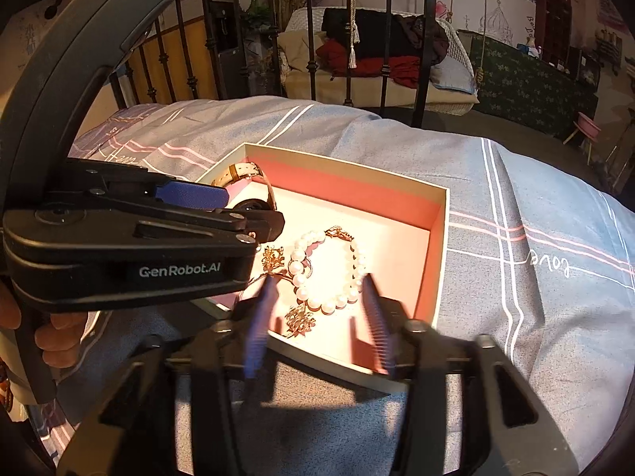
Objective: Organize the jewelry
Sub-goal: 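Carry the necklace and brooch into the box and open both grippers, then grasp the gold hoop earrings with the right gripper while the left gripper grasps the gold pendant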
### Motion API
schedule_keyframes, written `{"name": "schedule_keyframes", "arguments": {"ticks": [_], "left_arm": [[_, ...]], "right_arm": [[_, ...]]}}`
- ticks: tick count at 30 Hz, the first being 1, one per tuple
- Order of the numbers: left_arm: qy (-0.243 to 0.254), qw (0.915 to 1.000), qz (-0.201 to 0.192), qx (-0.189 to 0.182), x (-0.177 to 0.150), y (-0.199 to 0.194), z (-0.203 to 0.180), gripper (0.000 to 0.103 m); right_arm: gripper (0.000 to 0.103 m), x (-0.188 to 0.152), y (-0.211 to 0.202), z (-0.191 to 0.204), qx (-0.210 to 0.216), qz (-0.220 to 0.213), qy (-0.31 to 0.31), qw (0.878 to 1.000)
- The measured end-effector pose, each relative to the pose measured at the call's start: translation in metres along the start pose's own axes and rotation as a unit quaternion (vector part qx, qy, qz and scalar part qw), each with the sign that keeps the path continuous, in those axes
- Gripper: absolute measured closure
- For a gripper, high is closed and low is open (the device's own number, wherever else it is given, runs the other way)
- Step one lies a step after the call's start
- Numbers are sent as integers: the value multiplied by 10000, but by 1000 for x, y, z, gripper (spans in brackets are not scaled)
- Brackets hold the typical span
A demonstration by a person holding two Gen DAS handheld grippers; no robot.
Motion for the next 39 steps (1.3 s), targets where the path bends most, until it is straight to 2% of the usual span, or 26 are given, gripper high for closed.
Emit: {"name": "schedule_keyframes", "arguments": {"ticks": [5, 9, 12, 16, 19, 26, 28, 32, 39], "left_arm": [[-100, 9995, -264, -157, -19, -33, 8, 43], [-66, 9987, -341, -379, -63, -56, 10, 43], [-53, 9989, -237, -403, -99, -59, 12, 43], [129, 9994, -103, -312, -127, -52, 7, 45], [183, 9990, -21, -408, -130, -48, 3, 49], [436, 9980, -24, -447, -126, -40, -11, 57], [468, 9979, -33, -436, -125, -38, -12, 68], [492, 9975, -62, -500, -125, -37, -14, 89], [553, 9972, -184, -472, -126, -41, -15, 90]], "right_arm": [[33, -20, -34, 12, 21, -206, -66, 9998], [33, -59, -59, 29, 264, -282, 119, 9992], [50, -91, -59, 44, 385, 25, 57, 9992], [58, -104, -58, 54, 478, 81, -7, 9988], [62, -102, -54, 57, 509, 131, -82, 9986], [64, -106, -41, 57, 429, 372, -154, 9983], [70, -108, -41, 59, 420, 382, -206, 9982], [77, -109, -41, 58, 455, 398, -214, 9979], [77, -109, -42, 58, 478, 333, -179, 9981]]}}
Point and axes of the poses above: each gripper's, at about its wrist camera, not at the fingertips, and y roughly the way its jaws point, z to its left, x to its top, the point moved 3 cm from there along y, roughly the way its jaws point, and after that the axes turned 11 degrees about x, right-handed, at the moved point
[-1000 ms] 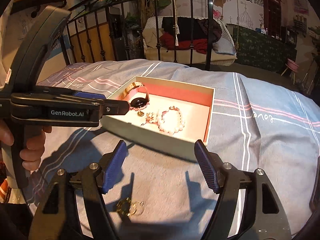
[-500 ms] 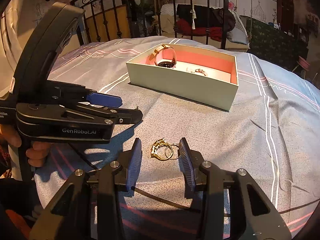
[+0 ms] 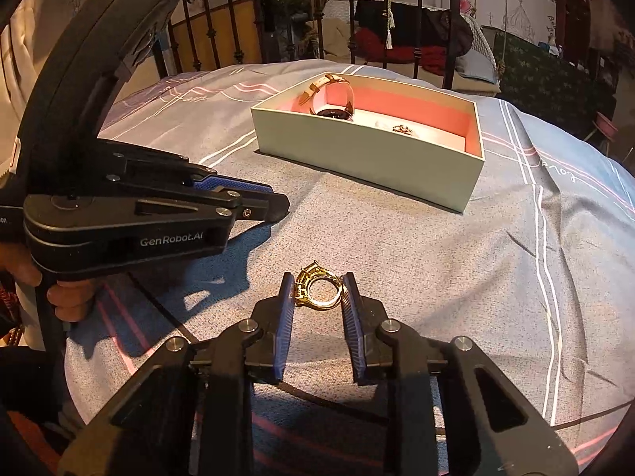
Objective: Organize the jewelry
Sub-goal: 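Grasp the gold hoop earrings with the right gripper while the left gripper grasps the gold pendant, then lower the hoops and pendant into the box and open both grippers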
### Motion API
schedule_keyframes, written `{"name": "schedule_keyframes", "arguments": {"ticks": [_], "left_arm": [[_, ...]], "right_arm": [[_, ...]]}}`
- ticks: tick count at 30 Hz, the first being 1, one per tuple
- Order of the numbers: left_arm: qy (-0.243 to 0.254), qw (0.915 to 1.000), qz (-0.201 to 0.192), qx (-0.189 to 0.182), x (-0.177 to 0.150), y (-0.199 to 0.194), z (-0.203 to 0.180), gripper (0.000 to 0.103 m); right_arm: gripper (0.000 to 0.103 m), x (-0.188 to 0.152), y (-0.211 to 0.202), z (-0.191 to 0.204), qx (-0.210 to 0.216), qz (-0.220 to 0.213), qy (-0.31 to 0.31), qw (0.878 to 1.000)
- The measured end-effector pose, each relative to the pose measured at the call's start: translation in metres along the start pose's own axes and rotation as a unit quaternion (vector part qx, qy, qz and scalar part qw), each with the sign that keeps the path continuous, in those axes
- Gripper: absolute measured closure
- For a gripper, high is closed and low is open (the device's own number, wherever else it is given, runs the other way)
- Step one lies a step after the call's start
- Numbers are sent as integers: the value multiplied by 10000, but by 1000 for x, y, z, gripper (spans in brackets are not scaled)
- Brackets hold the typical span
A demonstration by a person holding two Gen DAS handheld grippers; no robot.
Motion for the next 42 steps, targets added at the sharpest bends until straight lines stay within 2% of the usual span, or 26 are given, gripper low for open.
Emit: {"name": "schedule_keyframes", "arguments": {"ticks": [14, 22, 26, 34, 42], "left_arm": [[-231, 9996, -166, 31, 19, -16, 12, 90], [-366, 9986, -369, 107, 61, -20, 22, 90], [-483, 9978, -420, 174, 93, -12, 28, 90], [-526, 9979, -265, 276, 135, 11, 33, 90], [-505, 9983, -12, 285, 146, 35, 31, 89]], "right_arm": [[78, 21, -24, -10, -57, -470, 75, 9988], [78, 63, -25, -23, -224, -703, -53, 9973], [78, 91, -14, -38, -242, -789, 158, 9965], [77, 126, 10, -63, -458, -584, 328, 9967], [77, 132, 28, -75, -503, -328, 397, 9974]]}}
Point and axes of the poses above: each gripper's, at about its wrist camera, not at the fingertips, and y roughly the way its jaws point, z to its left, x to its top, the point moved 3 cm from there along y, roughly the way its jaws point, and after that the axes turned 11 degrees about x, right-handed, at the moved point
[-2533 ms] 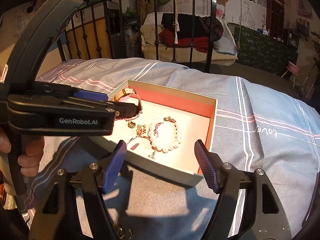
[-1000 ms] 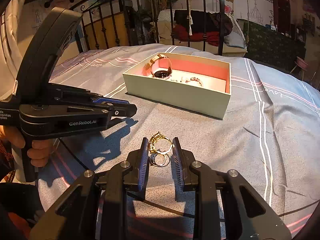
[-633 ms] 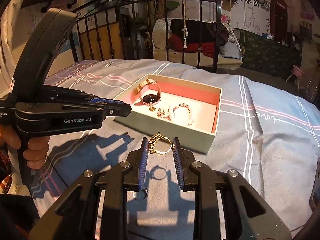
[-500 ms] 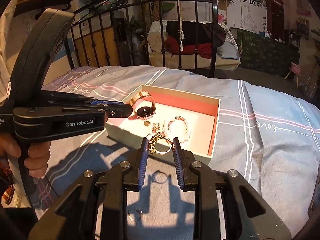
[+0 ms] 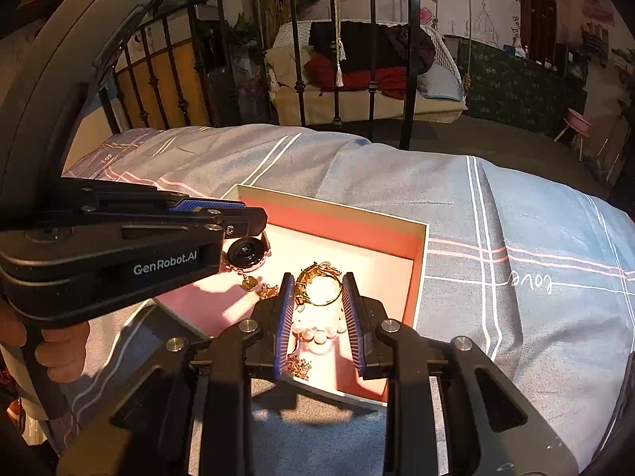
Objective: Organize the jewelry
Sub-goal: 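Lower the hoops and pendant into the box and open both grippers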
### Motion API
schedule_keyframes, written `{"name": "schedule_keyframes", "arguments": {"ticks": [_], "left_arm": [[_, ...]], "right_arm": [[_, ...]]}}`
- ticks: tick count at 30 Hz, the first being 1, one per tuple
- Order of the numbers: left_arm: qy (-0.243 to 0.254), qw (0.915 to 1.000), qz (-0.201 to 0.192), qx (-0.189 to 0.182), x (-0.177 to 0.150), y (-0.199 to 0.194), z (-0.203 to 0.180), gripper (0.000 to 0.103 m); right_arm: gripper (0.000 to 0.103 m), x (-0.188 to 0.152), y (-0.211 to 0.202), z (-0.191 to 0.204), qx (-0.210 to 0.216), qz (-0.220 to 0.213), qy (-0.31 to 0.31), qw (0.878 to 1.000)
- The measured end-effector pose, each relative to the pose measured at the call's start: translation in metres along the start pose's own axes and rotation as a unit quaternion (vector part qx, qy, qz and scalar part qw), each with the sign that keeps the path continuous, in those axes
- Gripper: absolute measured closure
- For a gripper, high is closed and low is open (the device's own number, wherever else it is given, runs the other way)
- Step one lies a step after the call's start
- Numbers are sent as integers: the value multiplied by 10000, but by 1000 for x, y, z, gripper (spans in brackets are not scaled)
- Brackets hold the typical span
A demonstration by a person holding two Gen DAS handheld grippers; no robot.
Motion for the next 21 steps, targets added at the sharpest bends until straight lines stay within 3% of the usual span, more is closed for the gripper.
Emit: {"name": "schedule_keyframes", "arguments": {"ticks": [21], "left_arm": [[0, 9991, 413, -3, -5, 33, -2, 89]], "right_arm": [[77, -9, 24, 0, 104, 363, -54, 9993]]}}
Point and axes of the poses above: each gripper's, at about its wrist camera, not at the fingertips, and y roughly the way its jaws point, z to its left, x to its top, the point moved 3 cm from there along y, roughly the way its jaws point, and after that the axes turned 11 degrees about x, right-handed, at the moved point
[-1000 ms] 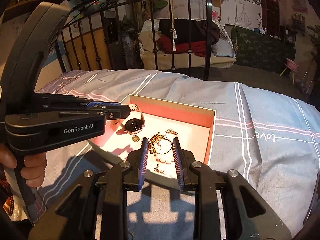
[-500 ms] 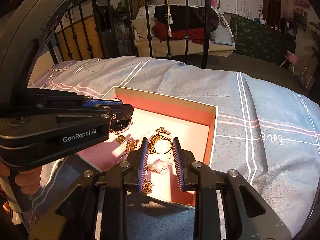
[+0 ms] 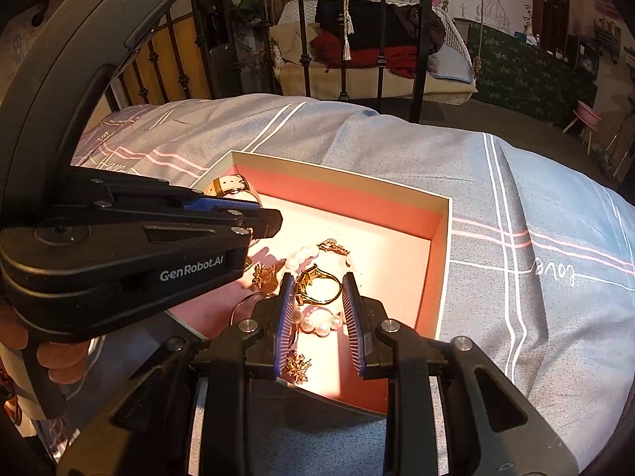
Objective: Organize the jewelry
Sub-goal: 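Lower the hoops and pendant into the box and open both grippers, then move the right gripper back and grasp the silver hoop earring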
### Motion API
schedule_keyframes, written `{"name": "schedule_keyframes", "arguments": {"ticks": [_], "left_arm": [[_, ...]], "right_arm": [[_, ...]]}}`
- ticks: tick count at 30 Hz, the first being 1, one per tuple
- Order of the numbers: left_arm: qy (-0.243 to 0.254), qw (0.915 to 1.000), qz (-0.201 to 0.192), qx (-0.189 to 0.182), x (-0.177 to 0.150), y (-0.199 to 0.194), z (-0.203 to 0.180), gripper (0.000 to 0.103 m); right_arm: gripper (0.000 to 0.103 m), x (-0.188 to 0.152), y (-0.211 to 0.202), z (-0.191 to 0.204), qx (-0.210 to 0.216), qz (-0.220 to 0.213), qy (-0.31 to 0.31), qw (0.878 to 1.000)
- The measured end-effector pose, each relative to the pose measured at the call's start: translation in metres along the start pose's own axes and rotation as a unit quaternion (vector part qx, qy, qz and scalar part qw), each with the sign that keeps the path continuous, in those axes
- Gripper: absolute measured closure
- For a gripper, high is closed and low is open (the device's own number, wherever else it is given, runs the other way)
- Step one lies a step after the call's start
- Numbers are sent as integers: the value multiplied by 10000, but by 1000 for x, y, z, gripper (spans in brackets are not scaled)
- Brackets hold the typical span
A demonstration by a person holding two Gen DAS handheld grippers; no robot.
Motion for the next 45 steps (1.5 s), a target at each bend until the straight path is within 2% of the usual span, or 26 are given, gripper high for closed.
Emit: {"name": "schedule_keyframes", "arguments": {"ticks": [2, 3, 4, 5, 6, 7, 9, 13, 17, 21, 26, 30, 31, 32, 33, 34, 36, 37, 39, 45], "left_arm": [[-13, 10000, -17, 10, 0, 0, 1, 88], [-2, 10000, -46, 31, -1, -1, 1, 80], [7, 9999, -100, 61, -1, -2, 1, 66], [8, 9998, -159, 89, -1, -4, 1, 60], [5, 9998, -196, 87, -2, -7, 1, 57], [1, 9997, -215, 92, -2, -9, 1, 54], [-30, 9996, -266, 98, -4, -14, 3, 49], [-157, 9988, -453, 34, -18, -37, 8, 44], [-242, 9977, -636, -37, -52, -66, 14, 40], [-353, 9975, -601, -88, -94, -77, 14, 39], [-190, 9991, -289, 231, -130, -58, 13, 39], [-36, 9991, -258, 338, -137, -53, 9, 41], [3, 9991, -260, 341, -138, -53, 7, 44], [31, 9991, -253, 342, -138, -52, 6, 48], [52, 9991, -234, 362, -138, -50, 5, 56], [87, 9989, -241, 391, -139, -50, 4, 63], [155, 9987, -263, 416, -139, -50, 2, 74], [170, 9987, -271, 392, -139, -51, 2, 86], [199, 9989, -260, 331, -140, -51, 0, 94], [209, 9992, -274, 202, -138, -54, -8, 97]], "right_arm": [[77, -1, 1, 1, 21, 4, -18, 10000], [77, -2, 0, 2, 47, -2, -18, 10000], [72, -3, -1, 2, 58, -37, -8, 10000], [66, -3, -3, 3, 54, -82, -5, 10000], [51, -3, -5, 4, 37, -135, -15, 9999], [42, -3, -8, 5, 31, -195, -37, 9998], [40, -4, -17, 10, 27, -322, -71, 9995], [30, -21, -46, 23, 57, -562, -148, 9983], [29, -64, -63, 41, 207, -461, -147, 9986], [29, -108, -59, 53, 173, -135, -135, 9997], [29, -118, -54, 57, 211, 16, -97, 9997], [46, -120, -47, 57, 226, 162, -129, 9995], [56, -121, -47, 59, 252, 191, -157, 9994], [59, -122, -47, 59, 246, 198, -169, 9994], [63, -121, -47, 60, 261, 204, -186, 9993], [73, -122, -47, 61, 294, 224, -216, 9991], [83, -123, -47, 64, 296, 232, -291, 9989], [83, -123, -47, 65, 279, 229, -331, 9988], [83, -124, -47, 64, 298, 210, -313, 9988], [83, -122, -54, 58, 364, 109, -66, 9993]]}}
Point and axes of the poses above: each gripper's, at about its wrist camera, not at the fingertips, and y roughly the way its jaws point, z to its left, x to its top, the point moved 3 cm from there along y, roughly the way its jaws point, and after that the axes turned 11 degrees about x, right-handed, at the moved point
